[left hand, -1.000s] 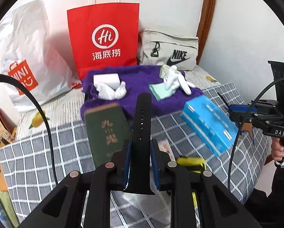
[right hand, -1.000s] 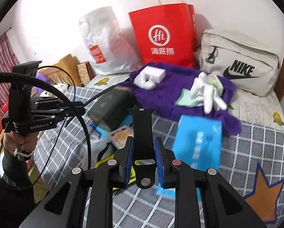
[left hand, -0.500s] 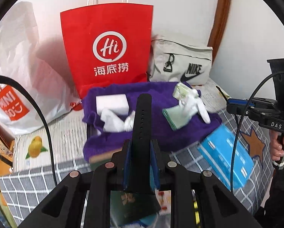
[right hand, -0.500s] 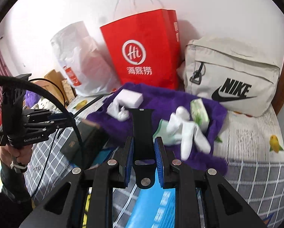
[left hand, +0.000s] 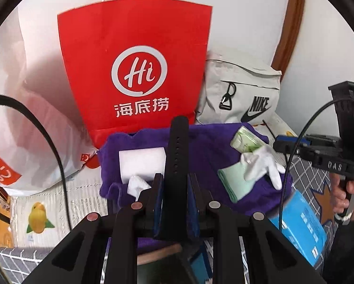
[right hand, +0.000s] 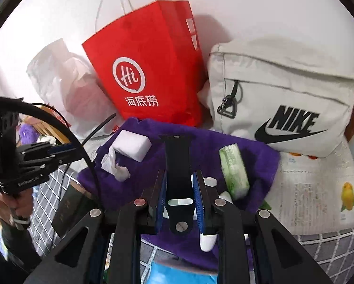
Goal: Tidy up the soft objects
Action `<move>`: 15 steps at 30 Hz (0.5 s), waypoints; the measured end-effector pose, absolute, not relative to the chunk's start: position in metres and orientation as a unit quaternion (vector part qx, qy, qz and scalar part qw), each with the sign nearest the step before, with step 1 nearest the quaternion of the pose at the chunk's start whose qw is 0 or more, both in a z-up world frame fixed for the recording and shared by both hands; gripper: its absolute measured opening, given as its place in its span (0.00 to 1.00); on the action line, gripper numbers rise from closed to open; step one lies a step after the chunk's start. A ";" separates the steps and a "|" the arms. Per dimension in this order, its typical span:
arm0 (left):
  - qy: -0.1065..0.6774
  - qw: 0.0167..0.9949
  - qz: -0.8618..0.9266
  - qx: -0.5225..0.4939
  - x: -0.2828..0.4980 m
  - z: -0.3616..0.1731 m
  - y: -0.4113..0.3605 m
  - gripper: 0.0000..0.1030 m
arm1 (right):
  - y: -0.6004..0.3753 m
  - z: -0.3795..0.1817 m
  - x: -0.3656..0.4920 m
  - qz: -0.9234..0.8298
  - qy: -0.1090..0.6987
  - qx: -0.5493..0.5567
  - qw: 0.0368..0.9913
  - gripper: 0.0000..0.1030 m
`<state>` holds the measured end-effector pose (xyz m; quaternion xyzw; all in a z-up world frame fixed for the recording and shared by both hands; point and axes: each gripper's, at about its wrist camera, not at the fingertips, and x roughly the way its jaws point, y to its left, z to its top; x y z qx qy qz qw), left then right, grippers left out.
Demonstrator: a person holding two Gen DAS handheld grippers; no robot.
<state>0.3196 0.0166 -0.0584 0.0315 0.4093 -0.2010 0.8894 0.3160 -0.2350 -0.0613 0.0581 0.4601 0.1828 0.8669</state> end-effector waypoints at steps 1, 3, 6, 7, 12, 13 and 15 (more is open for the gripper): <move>0.415 0.887 -0.201 0.029 0.324 -0.063 0.016 0.19 | -0.234 -0.064 0.319 0.186 0.463 0.062 0.864 0.22; 0.423 0.883 -0.200 0.037 0.330 -0.069 0.013 0.19 | -0.224 -0.073 0.323 0.205 0.475 0.055 0.854 0.22; 0.433 0.877 -0.204 0.038 0.335 -0.080 0.011 0.19 | -0.213 -0.094 0.332 0.209 0.501 0.038 0.839 0.22; 0.437 0.875 -0.204 0.039 0.337 -0.084 0.010 0.19 | -0.212 -0.100 0.335 0.201 0.509 0.031 0.836 0.22; 0.456 0.867 -0.196 0.034 0.348 -0.102 0.013 0.19 | -0.214 -0.133 0.346 0.175 0.546 0.012 0.819 0.22; 0.459 0.866 -0.196 0.034 0.349 -0.104 0.014 0.19 | -0.213 -0.135 0.346 0.172 0.548 0.006 0.819 0.22; 0.466 0.861 -0.201 0.028 0.351 -0.108 0.015 0.19 | -0.213 -0.137 0.346 0.170 0.550 0.001 0.818 0.22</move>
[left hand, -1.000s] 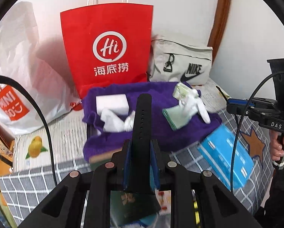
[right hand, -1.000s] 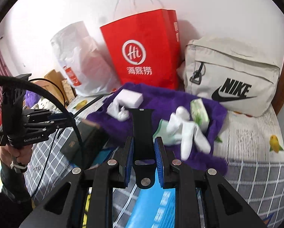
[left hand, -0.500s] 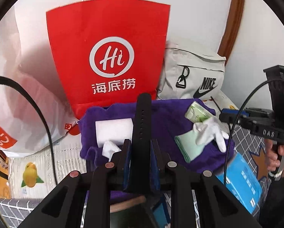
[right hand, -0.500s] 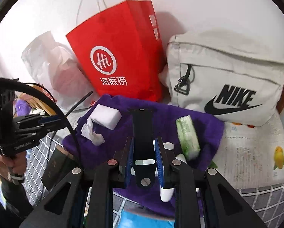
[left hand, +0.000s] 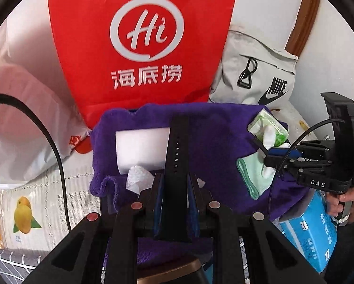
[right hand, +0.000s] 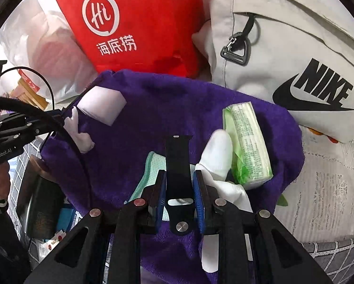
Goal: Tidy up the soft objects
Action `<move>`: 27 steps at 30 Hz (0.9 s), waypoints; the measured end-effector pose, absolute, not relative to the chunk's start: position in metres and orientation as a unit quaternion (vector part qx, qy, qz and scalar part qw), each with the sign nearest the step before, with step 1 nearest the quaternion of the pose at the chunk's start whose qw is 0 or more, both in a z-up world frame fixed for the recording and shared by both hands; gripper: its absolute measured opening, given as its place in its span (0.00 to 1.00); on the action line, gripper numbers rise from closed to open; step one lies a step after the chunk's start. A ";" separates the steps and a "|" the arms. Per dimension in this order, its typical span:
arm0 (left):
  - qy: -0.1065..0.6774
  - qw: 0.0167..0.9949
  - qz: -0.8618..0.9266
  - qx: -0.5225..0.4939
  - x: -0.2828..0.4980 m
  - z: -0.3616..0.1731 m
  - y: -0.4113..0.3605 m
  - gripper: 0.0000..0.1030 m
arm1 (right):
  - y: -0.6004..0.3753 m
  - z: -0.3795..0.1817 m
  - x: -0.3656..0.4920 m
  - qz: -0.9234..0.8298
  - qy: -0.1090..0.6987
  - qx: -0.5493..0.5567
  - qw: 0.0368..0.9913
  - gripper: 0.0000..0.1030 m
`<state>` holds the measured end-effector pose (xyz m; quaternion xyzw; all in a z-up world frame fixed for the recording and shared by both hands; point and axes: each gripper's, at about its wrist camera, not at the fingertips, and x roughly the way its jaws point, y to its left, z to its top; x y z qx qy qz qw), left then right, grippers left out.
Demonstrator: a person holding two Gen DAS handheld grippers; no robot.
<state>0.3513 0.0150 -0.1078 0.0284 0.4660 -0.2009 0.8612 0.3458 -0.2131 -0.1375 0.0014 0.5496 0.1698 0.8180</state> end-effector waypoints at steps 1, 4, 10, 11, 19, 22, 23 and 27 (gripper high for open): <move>0.469 0.859 -0.203 0.026 0.352 -0.110 0.015 0.19 | -0.214 -0.138 0.346 0.170 0.549 0.003 0.818 0.22; 0.477 0.855 -0.202 0.029 0.354 -0.117 0.014 0.19 | -0.215 -0.139 0.346 0.172 0.551 0.001 0.817 0.22; 0.488 0.849 -0.198 0.042 0.356 -0.127 0.006 0.19 | -0.218 -0.144 0.348 0.174 0.555 0.005 0.813 0.23; 0.488 0.849 -0.196 0.043 0.356 -0.128 0.006 0.19 | -0.218 -0.145 0.349 0.174 0.556 0.006 0.812 0.23; 0.503 0.843 -0.182 0.047 0.362 -0.137 0.004 0.20 | -0.218 -0.150 0.351 0.170 0.567 -0.002 0.806 0.24; 0.507 0.842 -0.178 0.048 0.363 -0.140 0.006 0.21 | -0.217 -0.153 0.353 0.171 0.572 0.004 0.802 0.28; 0.509 0.841 -0.177 0.047 0.364 -0.141 0.006 0.21 | -0.217 -0.154 0.354 0.172 0.573 0.005 0.801 0.29; 0.517 0.837 -0.173 0.043 0.366 -0.143 0.005 0.21 | -0.216 -0.154 0.352 0.176 0.574 0.009 0.800 0.33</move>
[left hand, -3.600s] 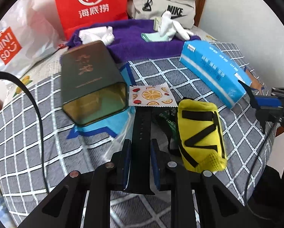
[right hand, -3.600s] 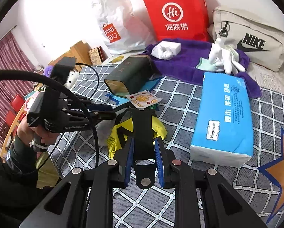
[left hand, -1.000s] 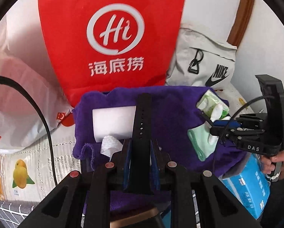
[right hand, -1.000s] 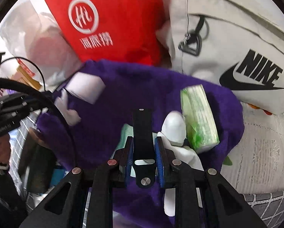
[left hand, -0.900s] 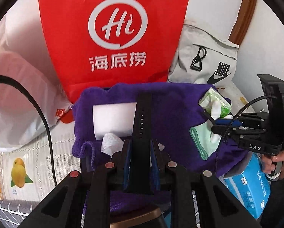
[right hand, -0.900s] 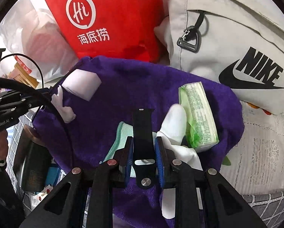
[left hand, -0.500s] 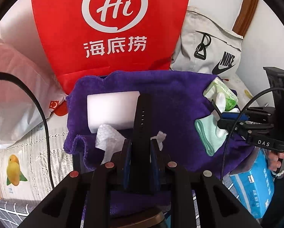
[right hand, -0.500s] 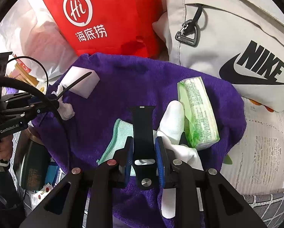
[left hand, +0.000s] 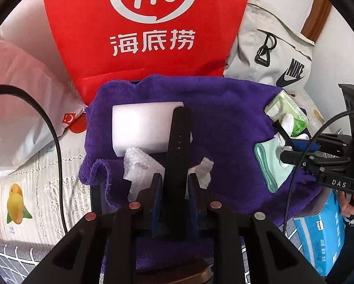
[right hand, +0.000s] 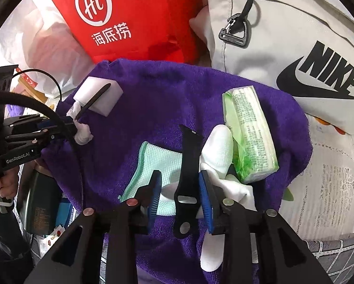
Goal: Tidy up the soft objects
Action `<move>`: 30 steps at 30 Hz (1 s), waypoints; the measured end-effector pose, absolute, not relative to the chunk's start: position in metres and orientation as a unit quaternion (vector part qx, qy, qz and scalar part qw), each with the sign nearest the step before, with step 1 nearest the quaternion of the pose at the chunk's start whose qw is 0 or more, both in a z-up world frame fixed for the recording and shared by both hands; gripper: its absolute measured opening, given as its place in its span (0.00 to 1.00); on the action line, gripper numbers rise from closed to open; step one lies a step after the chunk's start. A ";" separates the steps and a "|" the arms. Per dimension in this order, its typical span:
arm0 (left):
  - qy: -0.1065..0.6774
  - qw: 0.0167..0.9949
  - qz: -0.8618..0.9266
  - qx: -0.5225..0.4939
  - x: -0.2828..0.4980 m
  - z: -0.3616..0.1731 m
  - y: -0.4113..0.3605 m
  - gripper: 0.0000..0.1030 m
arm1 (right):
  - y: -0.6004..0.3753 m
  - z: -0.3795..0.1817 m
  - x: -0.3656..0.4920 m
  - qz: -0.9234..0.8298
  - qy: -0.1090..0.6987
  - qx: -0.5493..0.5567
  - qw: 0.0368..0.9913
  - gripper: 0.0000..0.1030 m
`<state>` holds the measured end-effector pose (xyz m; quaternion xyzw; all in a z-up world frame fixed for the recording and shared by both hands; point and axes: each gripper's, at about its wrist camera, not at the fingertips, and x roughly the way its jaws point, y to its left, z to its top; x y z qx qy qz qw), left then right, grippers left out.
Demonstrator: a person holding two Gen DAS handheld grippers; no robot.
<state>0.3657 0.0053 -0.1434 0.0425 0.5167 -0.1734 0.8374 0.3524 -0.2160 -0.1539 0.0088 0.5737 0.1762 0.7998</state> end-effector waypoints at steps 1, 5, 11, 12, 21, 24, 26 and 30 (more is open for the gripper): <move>0.519 0.836 -0.173 0.042 0.366 -0.143 0.005 0.23 | -0.215 -0.154 0.353 0.176 0.574 0.008 0.799 0.35; 0.524 0.836 -0.157 0.048 0.367 -0.142 0.005 0.49 | -0.211 -0.154 0.352 0.182 0.575 0.003 0.798 0.42; 0.519 0.840 -0.152 0.035 0.366 -0.132 0.009 0.62 | -0.208 -0.153 0.352 0.178 0.578 0.005 0.797 0.45; 0.517 0.842 -0.150 0.033 0.366 -0.129 0.010 0.64 | -0.208 -0.153 0.352 0.178 0.577 0.004 0.797 0.45; 0.506 0.852 -0.129 0.044 0.362 -0.114 0.011 0.71 | -0.205 -0.141 0.349 0.181 0.569 0.006 0.802 0.49; 0.503 0.854 -0.126 0.042 0.359 -0.107 0.013 0.72 | -0.202 -0.134 0.346 0.181 0.565 0.005 0.805 0.49; 0.500 0.857 -0.122 0.043 0.357 -0.101 0.014 0.73 | -0.200 -0.127 0.343 0.178 0.561 -0.001 0.809 0.49; 0.488 0.865 -0.113 0.044 0.353 -0.088 0.018 0.74 | -0.189 -0.106 0.331 0.173 0.540 -0.026 0.823 0.55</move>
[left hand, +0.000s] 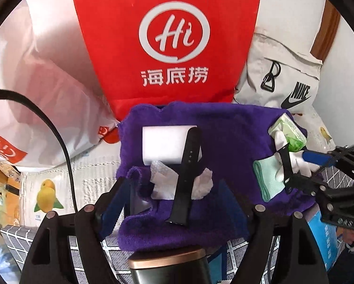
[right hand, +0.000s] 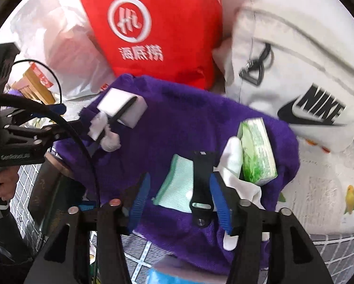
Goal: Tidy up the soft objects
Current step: 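Move both grippers back over the table toward the yellow and white mesh bags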
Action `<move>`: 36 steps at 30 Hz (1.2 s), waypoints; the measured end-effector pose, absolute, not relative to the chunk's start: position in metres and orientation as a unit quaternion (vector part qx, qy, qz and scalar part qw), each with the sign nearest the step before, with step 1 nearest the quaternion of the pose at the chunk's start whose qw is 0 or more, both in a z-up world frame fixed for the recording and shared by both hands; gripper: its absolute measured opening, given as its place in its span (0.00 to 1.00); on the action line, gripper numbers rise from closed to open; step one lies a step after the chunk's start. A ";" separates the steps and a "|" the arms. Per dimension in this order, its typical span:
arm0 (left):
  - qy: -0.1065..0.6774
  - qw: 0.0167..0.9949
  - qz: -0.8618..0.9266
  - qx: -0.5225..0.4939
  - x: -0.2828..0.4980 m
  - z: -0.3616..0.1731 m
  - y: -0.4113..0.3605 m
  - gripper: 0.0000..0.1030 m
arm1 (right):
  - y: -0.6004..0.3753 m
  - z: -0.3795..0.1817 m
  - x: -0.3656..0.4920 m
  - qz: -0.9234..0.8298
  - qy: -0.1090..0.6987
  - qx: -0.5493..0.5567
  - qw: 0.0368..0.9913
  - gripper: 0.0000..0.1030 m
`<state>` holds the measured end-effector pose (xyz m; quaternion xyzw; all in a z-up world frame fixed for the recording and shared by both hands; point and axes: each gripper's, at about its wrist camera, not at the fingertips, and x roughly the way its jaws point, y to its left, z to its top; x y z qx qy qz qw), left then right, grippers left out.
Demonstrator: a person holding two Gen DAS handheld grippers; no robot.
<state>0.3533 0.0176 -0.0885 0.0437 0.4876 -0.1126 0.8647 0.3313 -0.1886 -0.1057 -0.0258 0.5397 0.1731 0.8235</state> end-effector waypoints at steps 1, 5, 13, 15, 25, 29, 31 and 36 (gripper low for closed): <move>0.486 0.866 -0.111 0.041 0.352 -0.086 0.018 0.74 | -0.185 -0.100 0.328 0.170 0.534 -0.033 0.828 0.57; 0.479 0.870 -0.109 0.039 0.351 -0.077 0.023 0.74 | -0.175 -0.073 0.313 0.161 0.501 -0.059 0.848 0.61; 0.471 0.875 -0.102 0.037 0.347 -0.068 0.028 0.74 | -0.156 -0.040 0.288 0.144 0.454 -0.114 0.872 0.62; 0.468 0.877 -0.103 0.037 0.344 -0.064 0.029 0.74 | -0.150 -0.035 0.282 0.143 0.444 -0.126 0.875 0.63; 0.437 0.891 -0.118 0.041 0.322 -0.035 0.024 0.75 | -0.138 -0.014 0.253 0.129 0.417 -0.152 0.887 0.63; 0.422 0.897 -0.126 0.036 0.308 -0.020 0.021 0.75 | -0.152 0.002 0.229 0.114 0.411 -0.120 0.897 0.63; 0.414 0.900 -0.128 0.032 0.298 -0.011 0.018 0.74 | -0.161 0.013 0.209 0.109 0.404 -0.101 0.903 0.63; 0.394 0.908 -0.137 0.035 0.269 0.008 0.011 0.79 | -0.178 0.035 0.158 0.103 0.388 -0.053 0.914 0.64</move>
